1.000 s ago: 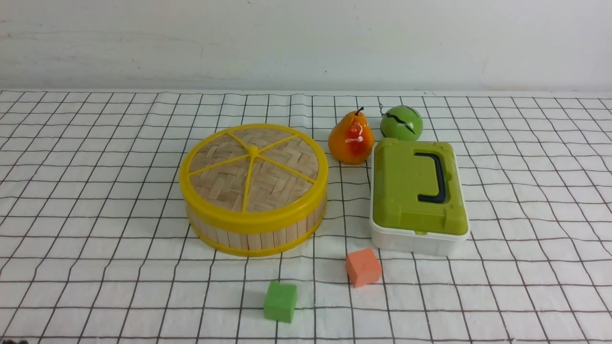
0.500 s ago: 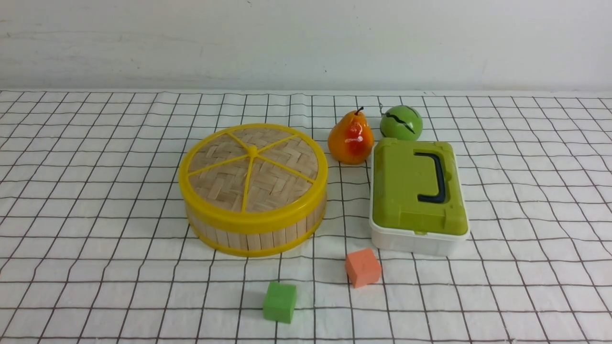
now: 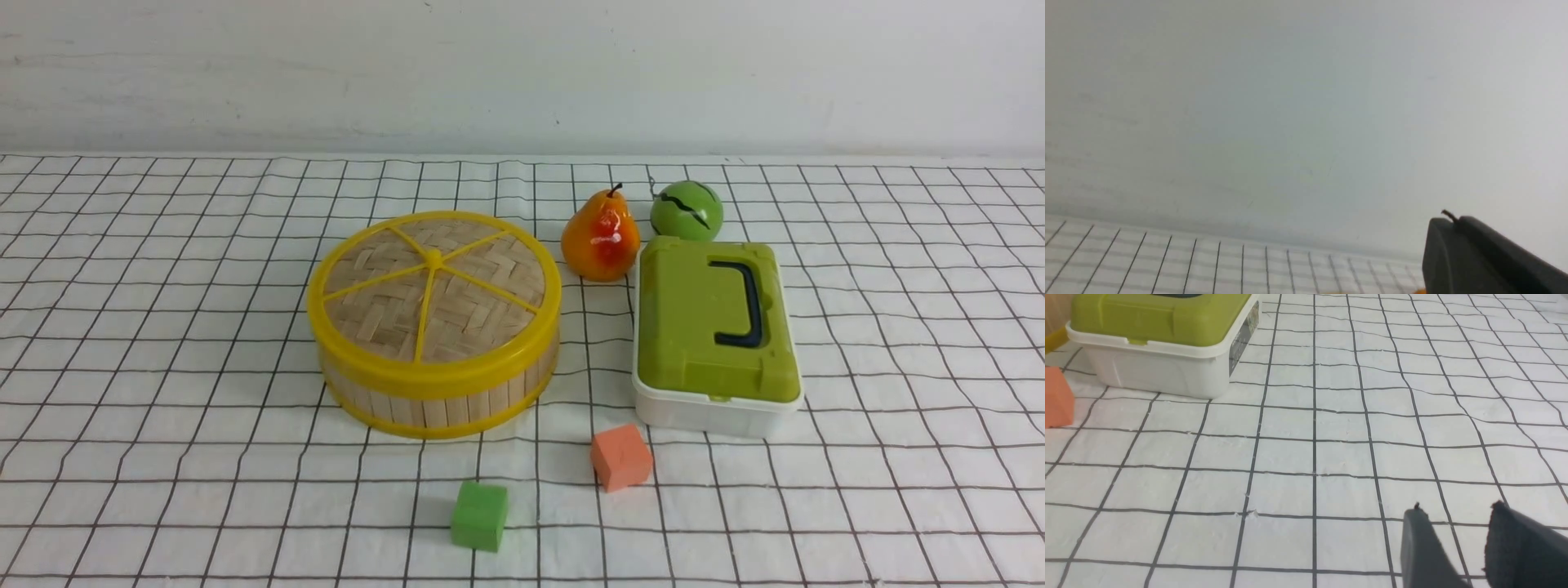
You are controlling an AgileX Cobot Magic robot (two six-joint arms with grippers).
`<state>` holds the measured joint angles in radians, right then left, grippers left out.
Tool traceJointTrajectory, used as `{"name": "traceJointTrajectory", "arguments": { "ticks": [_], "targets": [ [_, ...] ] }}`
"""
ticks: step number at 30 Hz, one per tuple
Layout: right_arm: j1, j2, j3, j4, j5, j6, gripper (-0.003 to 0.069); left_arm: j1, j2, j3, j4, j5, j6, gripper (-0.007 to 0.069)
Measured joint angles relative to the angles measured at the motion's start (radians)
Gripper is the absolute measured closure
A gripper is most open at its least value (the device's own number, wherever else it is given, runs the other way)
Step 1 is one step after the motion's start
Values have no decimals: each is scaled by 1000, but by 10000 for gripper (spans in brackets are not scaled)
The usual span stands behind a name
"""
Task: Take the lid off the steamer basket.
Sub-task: Use the left arm to lift the lid of the steamer
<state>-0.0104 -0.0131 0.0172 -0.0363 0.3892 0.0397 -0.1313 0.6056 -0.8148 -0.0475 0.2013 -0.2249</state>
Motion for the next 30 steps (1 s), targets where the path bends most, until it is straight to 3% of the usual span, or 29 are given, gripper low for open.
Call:
{"name": "traceJointTrajectory", "arguments": {
  "ticks": [7,12,17,22,26,30],
  "targets": [
    [0,0,0,0,0,0,419,0,418,-163,-47,202,4,637],
    [0,0,0,0,0,0,419,-3,720,-415,-180,425,93,637],
    [0,0,0,0,0,0,419,-57,912,-617,-186,548,130,637],
    [0,0,0,0,0,0,419,-181,1194,-913,-50,693,115,637],
    [0,0,0,0,0,0,419,-213,1313,-1041,34,768,75,626],
    [0,0,0,0,0,0,419,-237,1402,-1135,101,804,58,538]
  ]
}}
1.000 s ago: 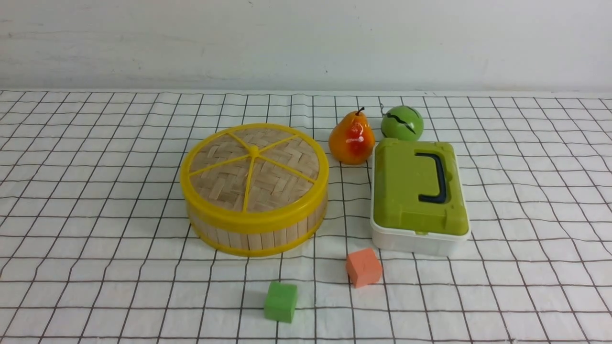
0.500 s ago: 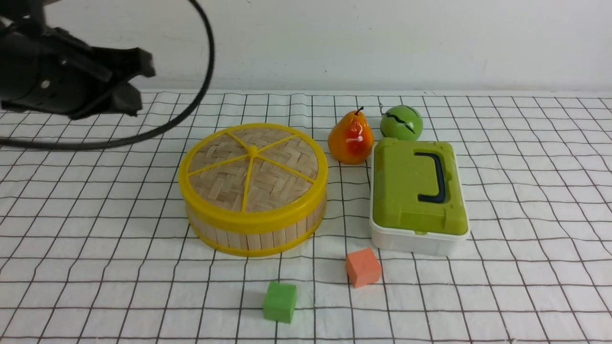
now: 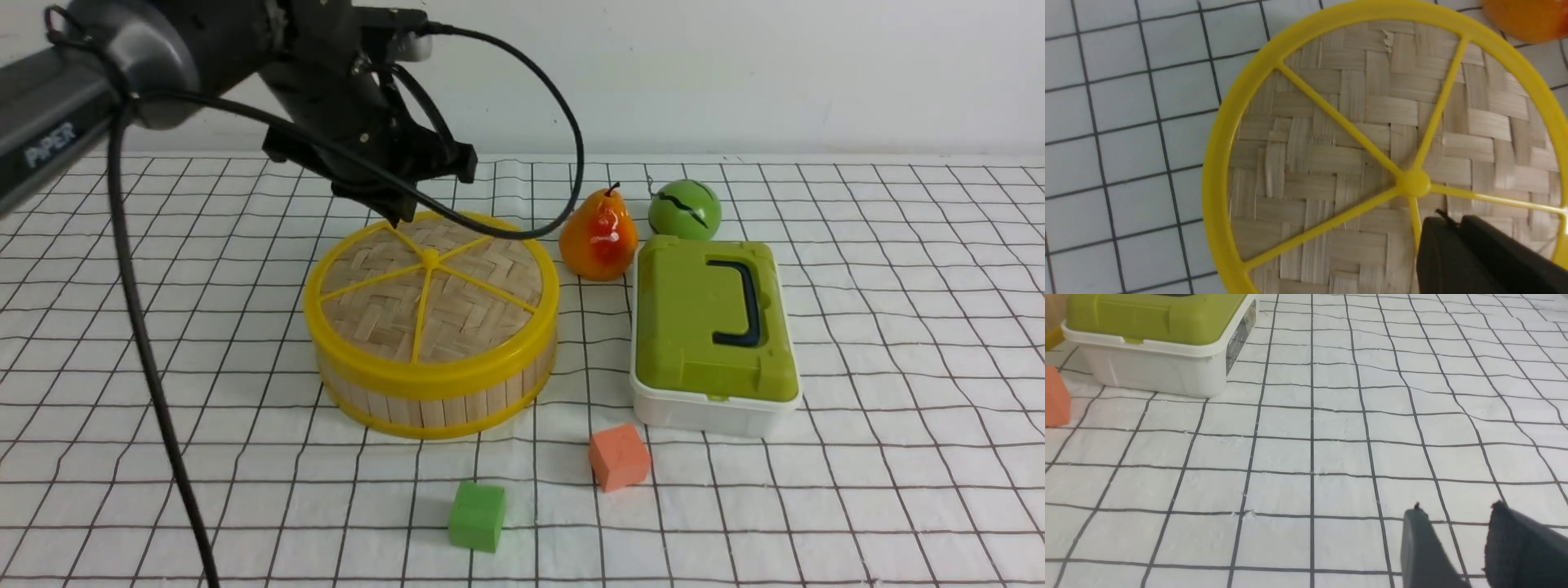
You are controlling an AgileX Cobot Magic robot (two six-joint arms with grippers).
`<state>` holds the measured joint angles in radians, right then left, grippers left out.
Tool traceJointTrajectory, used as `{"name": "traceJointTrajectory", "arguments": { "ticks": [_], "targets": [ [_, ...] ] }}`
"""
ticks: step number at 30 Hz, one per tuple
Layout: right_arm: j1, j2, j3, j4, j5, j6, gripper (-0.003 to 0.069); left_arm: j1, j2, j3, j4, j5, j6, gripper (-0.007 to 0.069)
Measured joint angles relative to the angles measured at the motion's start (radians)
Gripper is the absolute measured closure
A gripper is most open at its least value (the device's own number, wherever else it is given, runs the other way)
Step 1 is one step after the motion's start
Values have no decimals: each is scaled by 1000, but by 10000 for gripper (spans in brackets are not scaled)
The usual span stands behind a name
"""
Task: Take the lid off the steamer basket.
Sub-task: Use the left arm to lift the lid of the steamer, then use the left arm to place the steamer lid on the table
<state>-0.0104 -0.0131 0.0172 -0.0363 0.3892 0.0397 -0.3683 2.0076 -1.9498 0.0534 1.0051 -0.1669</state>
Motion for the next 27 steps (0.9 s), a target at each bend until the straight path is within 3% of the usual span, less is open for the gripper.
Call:
{"name": "traceJointTrajectory", "arguments": {
  "ticks": [6,10,14,19,27],
  "targets": [
    [0,0,0,0,0,0,419,-30,68,-18,12,-39,-4,342],
    [0,0,0,0,0,0,419,-31,103,-20,19,-64,-14,319],
    [0,0,0,0,0,0,419,-31,147,-21,71,-85,-96,374],
    [0,0,0,0,0,0,419,-33,151,-22,106,-94,-182,519],
    [0,0,0,0,0,0,419,-26,32,-30,141,-104,-193,518]
  ]
}}
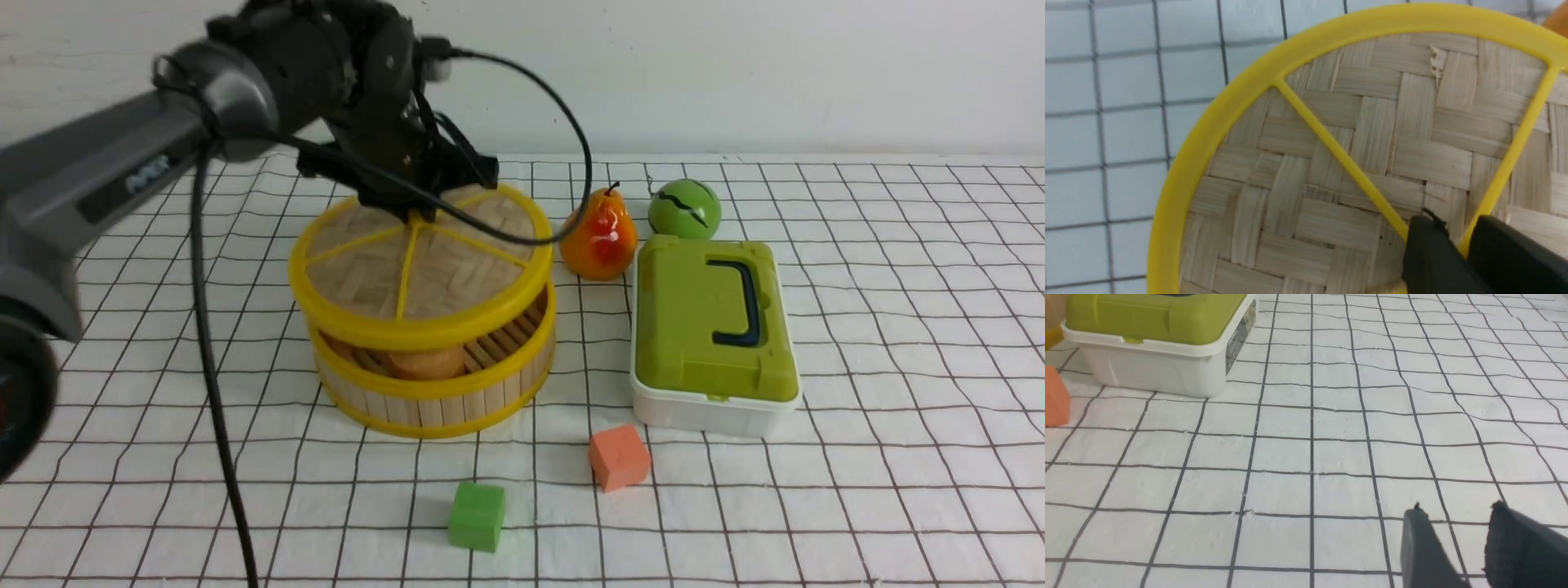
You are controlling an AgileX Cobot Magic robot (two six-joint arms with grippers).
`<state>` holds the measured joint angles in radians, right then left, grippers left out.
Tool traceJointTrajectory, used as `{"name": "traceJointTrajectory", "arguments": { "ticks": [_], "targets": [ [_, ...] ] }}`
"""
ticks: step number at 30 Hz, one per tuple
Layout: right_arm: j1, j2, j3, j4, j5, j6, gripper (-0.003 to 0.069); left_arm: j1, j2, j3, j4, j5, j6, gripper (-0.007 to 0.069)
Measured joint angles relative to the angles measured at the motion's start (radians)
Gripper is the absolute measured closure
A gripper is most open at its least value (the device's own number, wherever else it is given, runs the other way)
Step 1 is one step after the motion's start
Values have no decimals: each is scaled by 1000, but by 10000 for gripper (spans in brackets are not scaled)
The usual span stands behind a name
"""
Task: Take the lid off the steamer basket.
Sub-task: Use the left arm to place the steamer lid on the table
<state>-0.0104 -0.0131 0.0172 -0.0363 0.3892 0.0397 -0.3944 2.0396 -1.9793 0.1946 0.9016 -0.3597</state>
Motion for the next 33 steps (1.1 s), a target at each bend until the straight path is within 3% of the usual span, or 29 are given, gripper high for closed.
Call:
{"name": "traceJointTrajectory", "arguments": {
  "ticks": [8,12,15,24,28,29,33],
  "targets": [
    [0,0,0,0,0,0,419,177,-227,-16,118,81,-5,518],
    [0,0,0,0,0,0,419,319,-222,126,95,101,-49,518],
    [0,0,0,0,0,0,419,401,-154,337,31,-19,-94,518],
    [0,0,0,0,0,0,419,435,1,416,31,-153,-109,503],
    [0,0,0,0,0,0,419,435,7,415,29,-175,-109,380],
    [0,0,0,0,0,0,419,435,-11,413,24,-161,-104,314],
    [0,0,0,0,0,0,419,435,-128,413,-7,-140,-76,281]
  ]
}}
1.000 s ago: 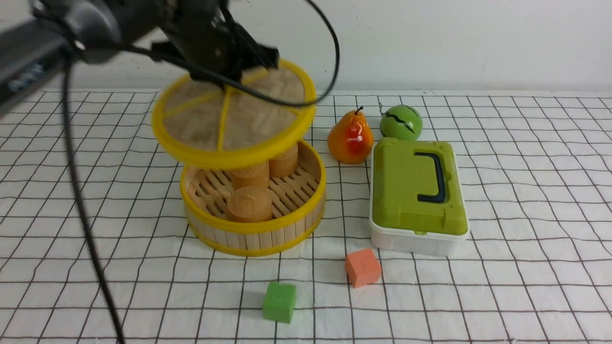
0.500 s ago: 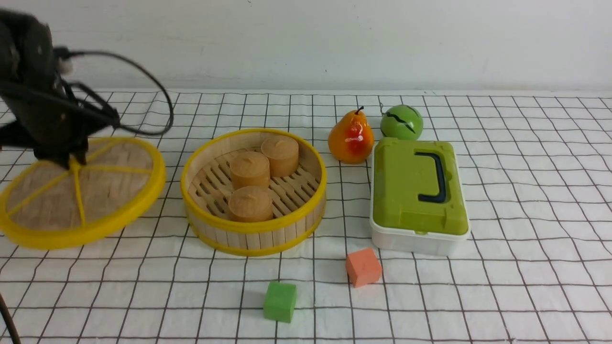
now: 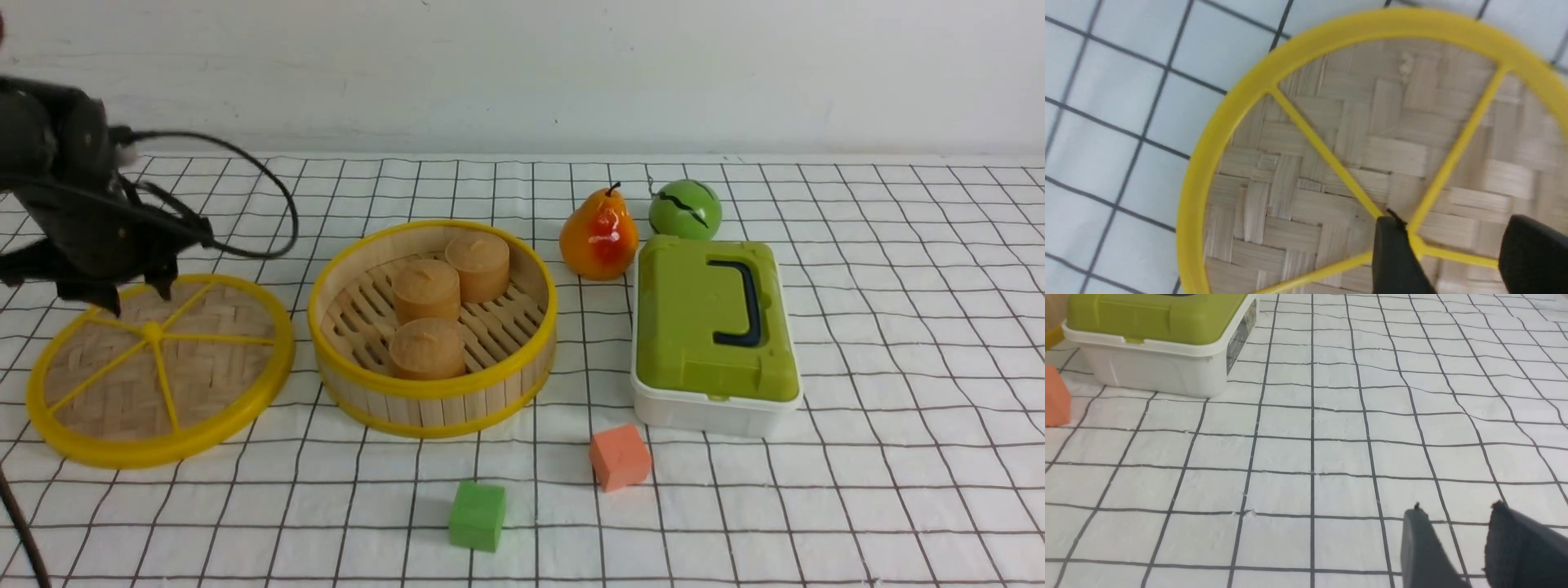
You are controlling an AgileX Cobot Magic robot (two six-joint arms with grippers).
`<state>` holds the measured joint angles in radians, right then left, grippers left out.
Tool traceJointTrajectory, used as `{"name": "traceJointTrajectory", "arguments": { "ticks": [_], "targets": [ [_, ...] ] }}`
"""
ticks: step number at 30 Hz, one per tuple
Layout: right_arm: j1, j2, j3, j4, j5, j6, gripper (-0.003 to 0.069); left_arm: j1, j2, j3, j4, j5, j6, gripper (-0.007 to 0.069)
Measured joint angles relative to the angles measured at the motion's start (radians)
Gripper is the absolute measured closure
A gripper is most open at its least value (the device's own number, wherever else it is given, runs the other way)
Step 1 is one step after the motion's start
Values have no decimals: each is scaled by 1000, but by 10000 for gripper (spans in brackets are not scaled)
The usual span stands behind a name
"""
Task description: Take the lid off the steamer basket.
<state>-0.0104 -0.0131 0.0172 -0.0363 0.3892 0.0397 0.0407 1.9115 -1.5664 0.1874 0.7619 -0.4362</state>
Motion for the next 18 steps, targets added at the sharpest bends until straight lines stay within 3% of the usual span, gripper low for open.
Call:
{"name": "traceJointTrajectory", "arguments": {
  "ticks": [1,5,9,12,18],
  "targets": [
    [0,0,0,0,0,0,419,0,-33,0,-8,0,7,287],
    [0,0,0,0,0,0,419,0,-335,-3,-57,-35,115,433],
    [0,0,0,0,0,0,419,-1,-603,3,-76,-77,150,618],
    [0,0,0,0,0,0,419,-1,-730,50,-97,-112,168,637],
    [0,0,0,0,0,0,419,-1,-1077,451,-197,-329,261,637]
  ]
}}
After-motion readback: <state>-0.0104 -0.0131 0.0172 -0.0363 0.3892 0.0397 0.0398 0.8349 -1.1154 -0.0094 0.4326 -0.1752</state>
